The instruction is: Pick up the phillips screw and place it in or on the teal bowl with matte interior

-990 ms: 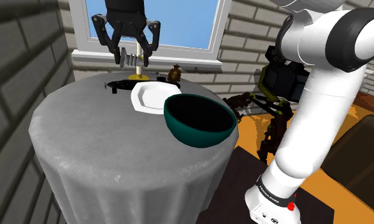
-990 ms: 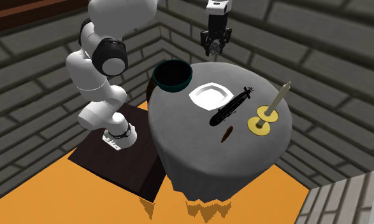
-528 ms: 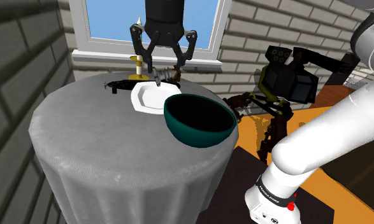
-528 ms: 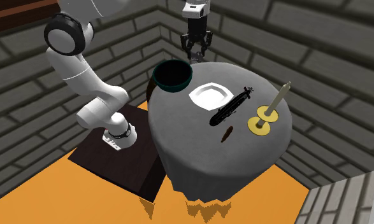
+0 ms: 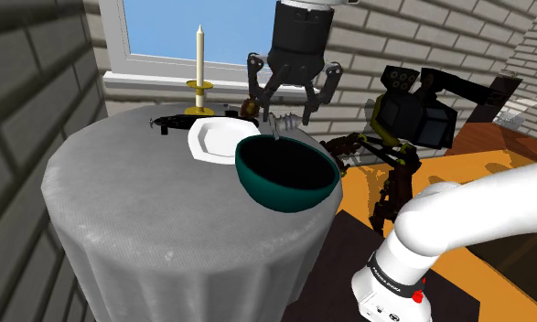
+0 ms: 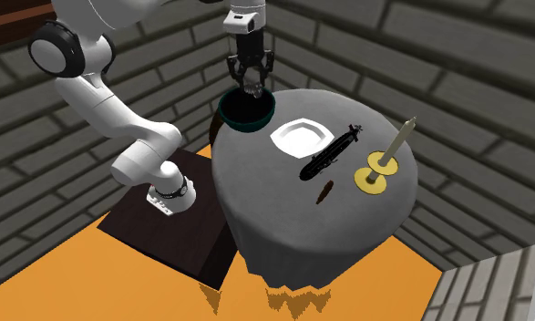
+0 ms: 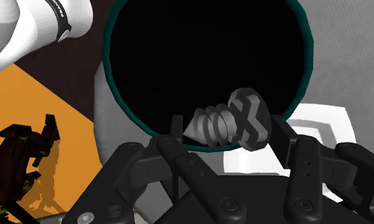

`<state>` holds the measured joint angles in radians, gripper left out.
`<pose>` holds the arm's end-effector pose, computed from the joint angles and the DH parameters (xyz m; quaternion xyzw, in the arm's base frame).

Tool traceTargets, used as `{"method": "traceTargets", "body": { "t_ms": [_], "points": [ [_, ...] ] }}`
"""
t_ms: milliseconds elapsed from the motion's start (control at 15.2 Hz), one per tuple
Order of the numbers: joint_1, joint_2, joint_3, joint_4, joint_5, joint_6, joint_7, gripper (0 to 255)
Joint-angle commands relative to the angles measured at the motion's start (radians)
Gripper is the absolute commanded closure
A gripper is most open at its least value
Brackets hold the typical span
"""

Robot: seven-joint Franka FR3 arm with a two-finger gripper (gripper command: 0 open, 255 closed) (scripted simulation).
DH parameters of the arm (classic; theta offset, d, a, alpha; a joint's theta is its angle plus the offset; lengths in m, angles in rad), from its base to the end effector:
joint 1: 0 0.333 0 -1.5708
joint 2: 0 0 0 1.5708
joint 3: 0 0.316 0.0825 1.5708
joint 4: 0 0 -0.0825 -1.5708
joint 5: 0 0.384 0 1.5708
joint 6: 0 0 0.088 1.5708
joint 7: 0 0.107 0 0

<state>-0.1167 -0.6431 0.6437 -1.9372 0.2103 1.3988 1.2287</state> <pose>0.2656 0.2865 0.6568 0.9240 -0.3738 0.0574 0.0563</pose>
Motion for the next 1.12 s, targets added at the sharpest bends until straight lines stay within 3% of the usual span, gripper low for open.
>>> {"method": "traceTargets", "body": {
  "t_ms": [0,594,1056],
  "points": [
    [0.011,-0.025,-0.009,-0.042,0.009,0.017,-0.007,255],
    [0.032,-0.066,0.007,-0.187,0.037,0.123,-0.009,255],
    [0.033,-0.066,0.007,-0.187,0.036,0.123,-0.009,255]
  ]
}}
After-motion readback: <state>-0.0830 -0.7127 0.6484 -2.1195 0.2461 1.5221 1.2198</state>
